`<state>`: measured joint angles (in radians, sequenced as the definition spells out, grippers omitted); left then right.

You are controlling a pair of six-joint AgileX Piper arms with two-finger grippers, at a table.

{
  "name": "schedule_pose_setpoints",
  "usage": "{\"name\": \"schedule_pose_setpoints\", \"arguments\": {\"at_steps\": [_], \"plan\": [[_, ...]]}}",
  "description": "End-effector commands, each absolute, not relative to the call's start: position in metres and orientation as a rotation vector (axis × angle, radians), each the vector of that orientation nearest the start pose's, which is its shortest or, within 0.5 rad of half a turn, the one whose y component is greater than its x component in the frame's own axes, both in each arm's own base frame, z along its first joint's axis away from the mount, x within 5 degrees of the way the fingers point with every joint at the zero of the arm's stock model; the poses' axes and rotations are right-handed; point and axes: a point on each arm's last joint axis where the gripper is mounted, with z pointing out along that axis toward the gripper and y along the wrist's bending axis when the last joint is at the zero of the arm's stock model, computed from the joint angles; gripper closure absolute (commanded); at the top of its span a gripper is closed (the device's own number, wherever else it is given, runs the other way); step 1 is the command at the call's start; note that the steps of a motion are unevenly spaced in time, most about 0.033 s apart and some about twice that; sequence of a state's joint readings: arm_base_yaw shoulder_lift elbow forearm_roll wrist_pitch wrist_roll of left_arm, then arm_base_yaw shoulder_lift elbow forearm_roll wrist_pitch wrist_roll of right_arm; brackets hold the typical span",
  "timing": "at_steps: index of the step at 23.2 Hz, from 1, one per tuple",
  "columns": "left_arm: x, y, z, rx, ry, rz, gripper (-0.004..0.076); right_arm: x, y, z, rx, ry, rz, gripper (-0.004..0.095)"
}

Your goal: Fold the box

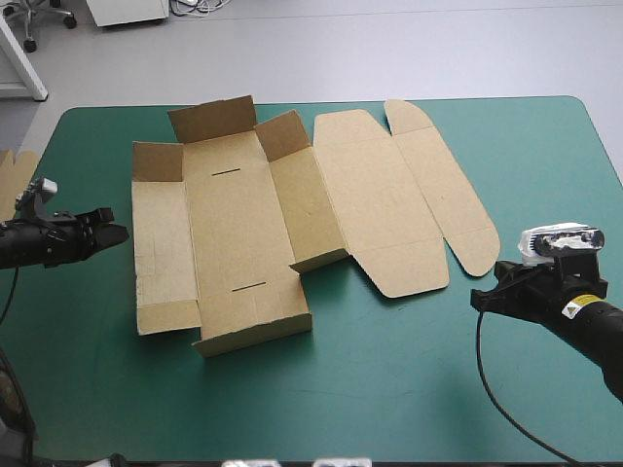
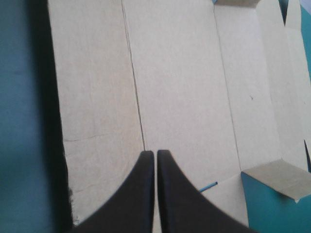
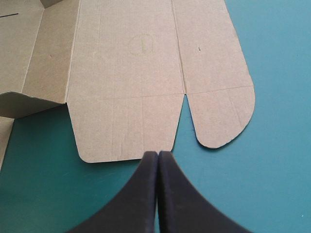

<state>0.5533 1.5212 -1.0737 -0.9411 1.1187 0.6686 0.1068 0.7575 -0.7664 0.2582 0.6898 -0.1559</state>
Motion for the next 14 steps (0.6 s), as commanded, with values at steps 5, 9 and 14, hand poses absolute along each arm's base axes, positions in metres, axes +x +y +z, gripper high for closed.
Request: {"name": "schedule_pose_setpoints", "arguments": {"at_steps": [5, 9, 14], "plan": [[0.287, 0.103, 0.271, -0.354, 2.43, -0.89, 0.0713, 0.144, 0.03, 0.357, -0.16, 2.066, 0.254, 0.0927], [0.287, 0.118, 0.26, -0.44, 2.42, -0.911, 0.0713, 0.143, 0.03, 0.356, -0.163, 2.074, 0.253, 0.0927], [0.29, 0.122, 0.252, -0.419, 2.43, -0.904, 0.0713, 0.143, 0.03, 0.356, -0.163, 2.072, 0.253, 0.0927]]}}
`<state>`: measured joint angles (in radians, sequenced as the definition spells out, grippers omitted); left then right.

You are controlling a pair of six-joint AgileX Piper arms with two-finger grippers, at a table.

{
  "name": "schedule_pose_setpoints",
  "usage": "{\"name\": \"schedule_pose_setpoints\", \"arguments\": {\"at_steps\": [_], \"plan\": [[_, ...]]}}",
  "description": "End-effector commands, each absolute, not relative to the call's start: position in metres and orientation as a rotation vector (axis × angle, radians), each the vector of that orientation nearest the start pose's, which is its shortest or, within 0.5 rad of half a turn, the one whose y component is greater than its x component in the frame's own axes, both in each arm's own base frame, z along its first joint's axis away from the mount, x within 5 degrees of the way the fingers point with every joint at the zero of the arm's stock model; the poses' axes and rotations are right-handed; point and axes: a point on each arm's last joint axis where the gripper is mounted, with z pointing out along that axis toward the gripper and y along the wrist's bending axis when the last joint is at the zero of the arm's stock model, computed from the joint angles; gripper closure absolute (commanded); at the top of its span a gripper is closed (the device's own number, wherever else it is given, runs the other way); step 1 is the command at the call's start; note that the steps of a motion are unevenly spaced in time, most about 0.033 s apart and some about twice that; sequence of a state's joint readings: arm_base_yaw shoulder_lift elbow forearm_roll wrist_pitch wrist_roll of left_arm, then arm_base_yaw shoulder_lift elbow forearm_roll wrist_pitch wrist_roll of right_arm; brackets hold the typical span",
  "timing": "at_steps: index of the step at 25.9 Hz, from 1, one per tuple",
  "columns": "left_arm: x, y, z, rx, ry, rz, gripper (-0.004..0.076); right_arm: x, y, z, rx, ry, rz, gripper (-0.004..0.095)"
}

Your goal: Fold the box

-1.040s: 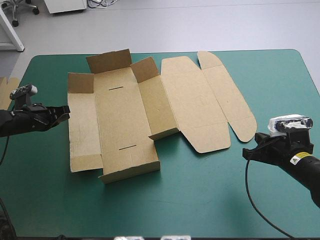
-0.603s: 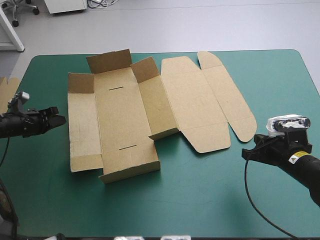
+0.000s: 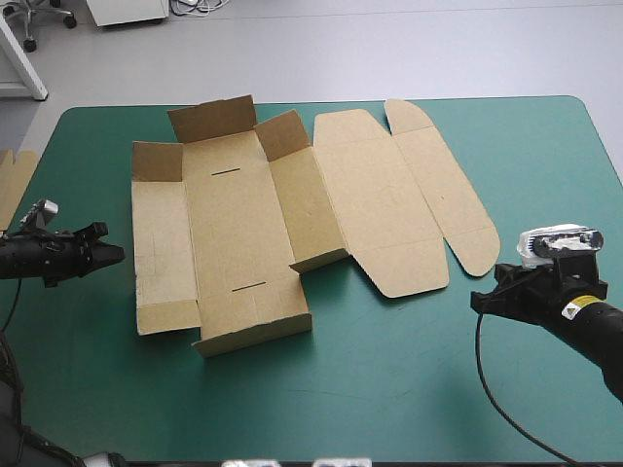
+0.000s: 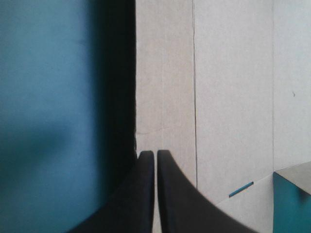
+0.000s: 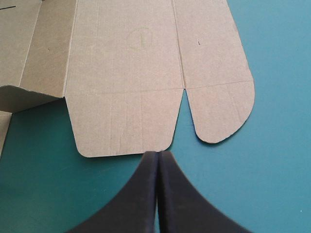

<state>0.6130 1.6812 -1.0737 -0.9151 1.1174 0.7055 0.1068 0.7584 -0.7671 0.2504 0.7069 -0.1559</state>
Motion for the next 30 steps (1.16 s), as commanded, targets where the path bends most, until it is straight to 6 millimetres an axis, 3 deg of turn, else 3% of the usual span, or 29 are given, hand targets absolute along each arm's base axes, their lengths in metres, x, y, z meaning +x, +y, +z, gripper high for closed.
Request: {"name": "schedule_pose_setpoints", "arguments": {"at_steps": [1, 4, 8, 10, 18, 30], "plan": [[0.29, 0.123, 0.251, -0.408, 2.437, -0.885, 0.0713, 0.143, 0.03, 0.356, -0.163, 2.072, 0.253, 0.0927], [0.287, 0.122, 0.241, -0.432, 2.446, -0.873, 0.0647, 0.143, 0.03, 0.356, -0.17, 2.071, 0.246, 0.0927], [0.287, 0.116, 0.241, -0.425, 2.393, -0.947, 0.0365, 0.143, 0.03, 0.356, -0.17, 2.071, 0.246, 0.0927], [0.289, 0.114, 0.24, -0.422, 2.396, -0.963, 0.0291, 0.143, 0.03, 0.356, -0.17, 2.071, 0.246, 0.0927], [0.296, 0.098, 0.224, -0.348, 2.476, -1.024, 0.0283, 0.143, 0.03, 0.355, -0.171, 2.079, 0.25, 0.0927], [0.307, 0.087, 0.216, -0.286, 2.378, -1.231, 0.0283, 0.143, 0.03, 0.355, -0.172, 2.083, 0.251, 0.0927]]}}
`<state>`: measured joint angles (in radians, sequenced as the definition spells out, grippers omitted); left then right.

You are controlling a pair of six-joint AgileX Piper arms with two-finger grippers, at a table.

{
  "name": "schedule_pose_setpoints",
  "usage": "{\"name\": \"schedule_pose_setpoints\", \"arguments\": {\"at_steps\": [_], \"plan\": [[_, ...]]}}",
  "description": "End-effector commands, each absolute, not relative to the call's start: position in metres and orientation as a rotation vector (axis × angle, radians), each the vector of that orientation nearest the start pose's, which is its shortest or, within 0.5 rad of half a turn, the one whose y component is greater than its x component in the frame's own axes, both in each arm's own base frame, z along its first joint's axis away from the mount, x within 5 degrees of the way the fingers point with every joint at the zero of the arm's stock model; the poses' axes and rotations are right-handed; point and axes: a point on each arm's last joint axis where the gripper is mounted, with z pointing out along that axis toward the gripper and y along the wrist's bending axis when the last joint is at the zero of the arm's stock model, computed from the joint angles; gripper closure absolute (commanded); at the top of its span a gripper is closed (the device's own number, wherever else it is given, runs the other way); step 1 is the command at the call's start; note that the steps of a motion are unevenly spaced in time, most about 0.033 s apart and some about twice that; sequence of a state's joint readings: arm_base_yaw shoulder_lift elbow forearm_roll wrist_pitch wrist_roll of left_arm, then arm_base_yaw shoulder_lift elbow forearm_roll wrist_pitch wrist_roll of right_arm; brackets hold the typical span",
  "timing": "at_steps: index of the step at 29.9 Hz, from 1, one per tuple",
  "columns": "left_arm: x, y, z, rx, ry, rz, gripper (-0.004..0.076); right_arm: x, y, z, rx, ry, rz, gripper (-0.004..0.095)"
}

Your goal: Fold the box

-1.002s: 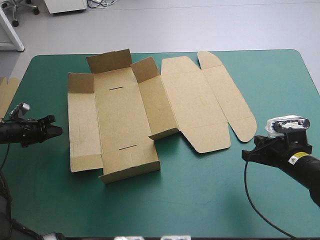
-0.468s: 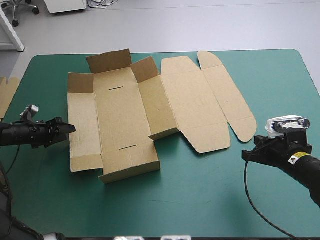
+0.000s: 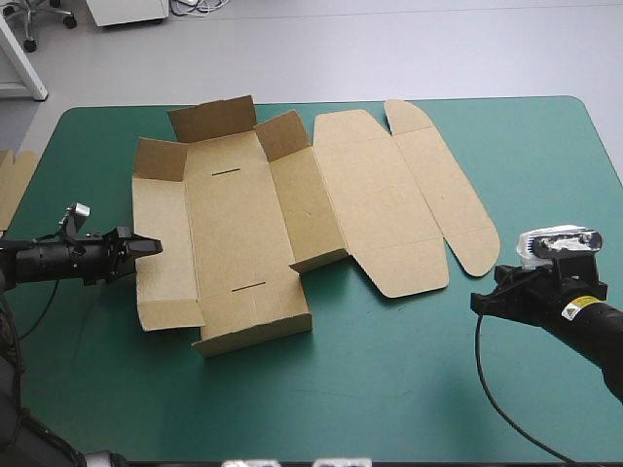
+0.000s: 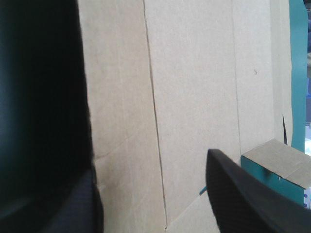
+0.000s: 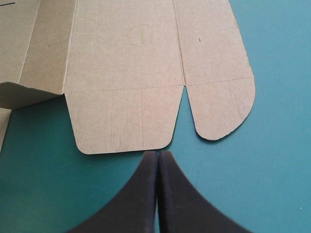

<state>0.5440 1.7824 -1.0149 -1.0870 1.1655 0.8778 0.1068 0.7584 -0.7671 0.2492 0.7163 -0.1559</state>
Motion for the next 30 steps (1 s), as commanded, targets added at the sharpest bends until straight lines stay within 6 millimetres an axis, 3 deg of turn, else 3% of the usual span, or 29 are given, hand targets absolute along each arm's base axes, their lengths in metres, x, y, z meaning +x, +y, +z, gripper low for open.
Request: {"name": "schedule_pose_setpoints", "arguments": {"at_steps": [1, 7, 14, 18, 25, 30], "plan": [[0.309, 0.083, 0.214, -0.27, 2.39, -1.244, 0.0283, 0.143, 0.03, 0.355, -0.172, 2.083, 0.251, 0.0927], [0.317, 0.063, 0.205, -0.178, 2.427, -1.27, 0.0283, 0.143, 0.03, 0.355, -0.173, 2.087, 0.251, 0.0927], [0.319, 0.061, 0.204, -0.17, 2.432, -1.244, 0.0297, 0.142, 0.03, 0.354, -0.175, 2.093, 0.252, 0.0927], [0.32, 0.06, 0.204, -0.174, 2.426, -1.249, 0.0393, 0.142, 0.03, 0.354, -0.175, 2.093, 0.252, 0.0927], [0.32, 0.06, 0.206, -0.175, 2.406, -1.261, 0.0734, 0.142, 0.03, 0.354, -0.175, 2.093, 0.252, 0.0927], [0.322, 0.06, 0.207, -0.181, 2.383, -1.274, 0.0734, 0.142, 0.03, 0.354, -0.175, 2.093, 0.252, 0.0927]]}}
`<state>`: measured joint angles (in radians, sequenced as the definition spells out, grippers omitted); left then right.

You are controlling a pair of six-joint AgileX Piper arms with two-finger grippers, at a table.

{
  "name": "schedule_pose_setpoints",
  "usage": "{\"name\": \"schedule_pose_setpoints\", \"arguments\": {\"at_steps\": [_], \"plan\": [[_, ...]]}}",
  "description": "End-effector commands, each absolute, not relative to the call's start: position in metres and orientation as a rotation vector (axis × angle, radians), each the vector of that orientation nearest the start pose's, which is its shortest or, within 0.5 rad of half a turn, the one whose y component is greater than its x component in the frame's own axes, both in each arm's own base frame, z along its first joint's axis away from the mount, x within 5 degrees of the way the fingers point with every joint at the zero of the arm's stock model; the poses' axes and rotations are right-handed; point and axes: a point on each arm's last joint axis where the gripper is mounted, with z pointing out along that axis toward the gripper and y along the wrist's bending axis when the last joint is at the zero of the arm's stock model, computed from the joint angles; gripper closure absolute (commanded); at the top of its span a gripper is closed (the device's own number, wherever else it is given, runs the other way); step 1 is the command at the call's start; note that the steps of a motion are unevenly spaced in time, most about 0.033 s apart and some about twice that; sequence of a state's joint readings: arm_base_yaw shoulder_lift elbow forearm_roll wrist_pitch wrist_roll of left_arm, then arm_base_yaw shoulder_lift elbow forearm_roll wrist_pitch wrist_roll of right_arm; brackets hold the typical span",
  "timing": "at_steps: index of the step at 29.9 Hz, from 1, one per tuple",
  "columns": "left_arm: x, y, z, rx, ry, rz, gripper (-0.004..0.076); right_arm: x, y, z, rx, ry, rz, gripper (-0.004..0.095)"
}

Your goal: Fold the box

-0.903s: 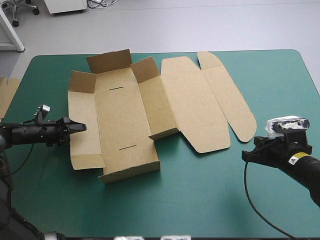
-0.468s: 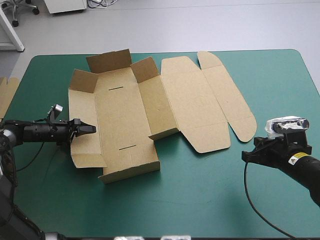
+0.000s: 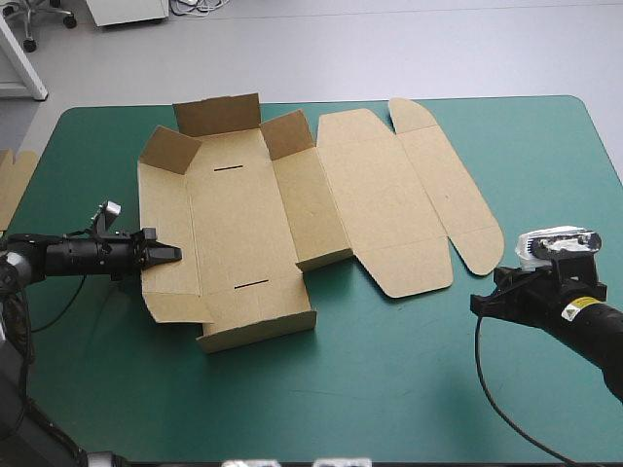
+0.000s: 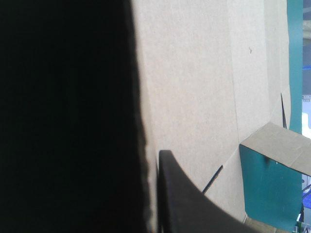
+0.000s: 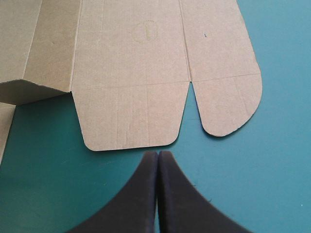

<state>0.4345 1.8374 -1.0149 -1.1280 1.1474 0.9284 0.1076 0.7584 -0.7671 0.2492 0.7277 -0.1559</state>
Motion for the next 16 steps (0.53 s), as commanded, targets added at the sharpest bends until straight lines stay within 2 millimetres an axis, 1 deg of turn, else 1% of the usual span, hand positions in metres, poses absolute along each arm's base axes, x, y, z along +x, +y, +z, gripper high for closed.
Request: {"name": "schedule_pose_setpoints", "arguments": {"at_steps": [1, 6, 9, 11, 13, 15, 16], "plan": [[0.322, 0.06, 0.208, -0.176, 2.381, -1.272, 0.0734, 0.142, 0.03, 0.354, -0.175, 2.093, 0.252, 0.0927], [0.325, 0.061, 0.213, -0.15, 2.365, -1.263, 0.0734, 0.142, 0.03, 0.354, -0.176, 2.096, 0.252, 0.0927], [0.333, 0.063, 0.228, -0.077, 2.341, -1.25, 0.0734, 0.142, 0.03, 0.354, -0.176, 2.096, 0.252, 0.0927], [0.339, 0.061, 0.242, 0.012, 2.36, -1.194, 0.0734, 0.142, 0.03, 0.354, -0.177, 2.096, 0.248, 0.0927], [0.346, 0.052, 0.258, 0.122, 2.368, -1.134, 0.0734, 0.142, 0.03, 0.354, -0.182, 2.097, 0.238, 0.0927], [0.352, 0.037, 0.273, 0.247, 2.371, -1.069, 0.0734, 0.142, 0.029, 0.354, -0.182, 2.097, 0.236, 0.0927], [0.355, 0.026, 0.282, 0.332, 2.375, -1.014, 0.0734, 0.142, 0.029, 0.354, -0.184, 2.097, 0.233, 0.0927]]}}
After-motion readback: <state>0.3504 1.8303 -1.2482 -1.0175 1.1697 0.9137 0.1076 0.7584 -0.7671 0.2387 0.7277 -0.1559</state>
